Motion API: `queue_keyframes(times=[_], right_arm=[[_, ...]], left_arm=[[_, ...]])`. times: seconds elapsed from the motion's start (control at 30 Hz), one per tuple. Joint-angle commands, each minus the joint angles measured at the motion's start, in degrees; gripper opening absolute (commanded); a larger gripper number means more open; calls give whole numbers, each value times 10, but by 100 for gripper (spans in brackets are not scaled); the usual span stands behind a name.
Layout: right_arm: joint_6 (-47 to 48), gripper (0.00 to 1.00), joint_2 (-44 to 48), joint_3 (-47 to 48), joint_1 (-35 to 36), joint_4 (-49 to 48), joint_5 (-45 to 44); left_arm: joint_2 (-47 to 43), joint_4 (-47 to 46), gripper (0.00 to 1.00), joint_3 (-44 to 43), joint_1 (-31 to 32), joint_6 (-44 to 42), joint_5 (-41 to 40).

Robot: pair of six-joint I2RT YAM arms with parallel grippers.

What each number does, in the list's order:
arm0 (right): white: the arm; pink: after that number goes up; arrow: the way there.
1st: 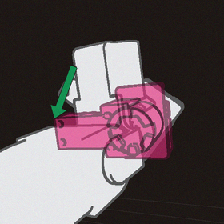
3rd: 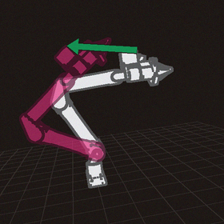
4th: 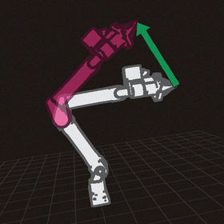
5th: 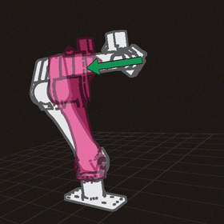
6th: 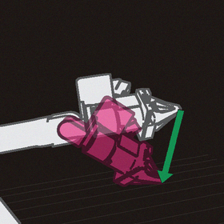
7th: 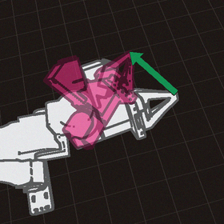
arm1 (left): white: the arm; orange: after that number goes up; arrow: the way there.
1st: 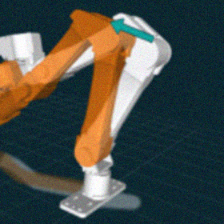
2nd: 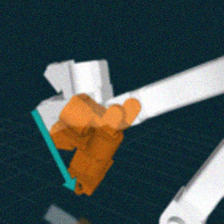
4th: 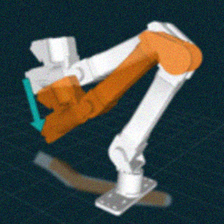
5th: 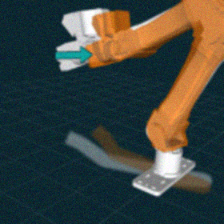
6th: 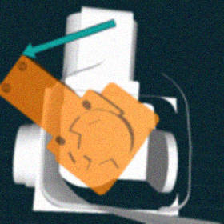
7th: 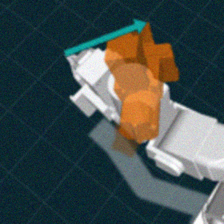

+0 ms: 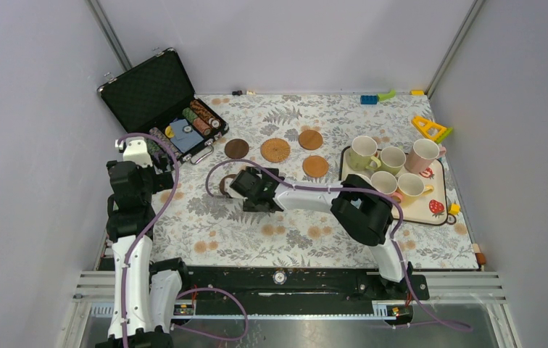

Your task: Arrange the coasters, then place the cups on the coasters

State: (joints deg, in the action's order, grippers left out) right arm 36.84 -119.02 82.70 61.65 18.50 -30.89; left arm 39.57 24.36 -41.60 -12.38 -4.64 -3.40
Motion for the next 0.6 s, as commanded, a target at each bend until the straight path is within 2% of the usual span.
queue_keyframes(times=[0.0,0.2,0.57], right_arm=[[-1,100,-38,26,-22,0,4],[-3,100,-50,42,-47,0,8],[-11,100,-35,49,-47,0,37]], left_arm=[[-2,-11,99,-6,-3,-2,8],[0,-12,99,-6,-3,-1,8],[1,-12,99,-5,-3,-1,5]])
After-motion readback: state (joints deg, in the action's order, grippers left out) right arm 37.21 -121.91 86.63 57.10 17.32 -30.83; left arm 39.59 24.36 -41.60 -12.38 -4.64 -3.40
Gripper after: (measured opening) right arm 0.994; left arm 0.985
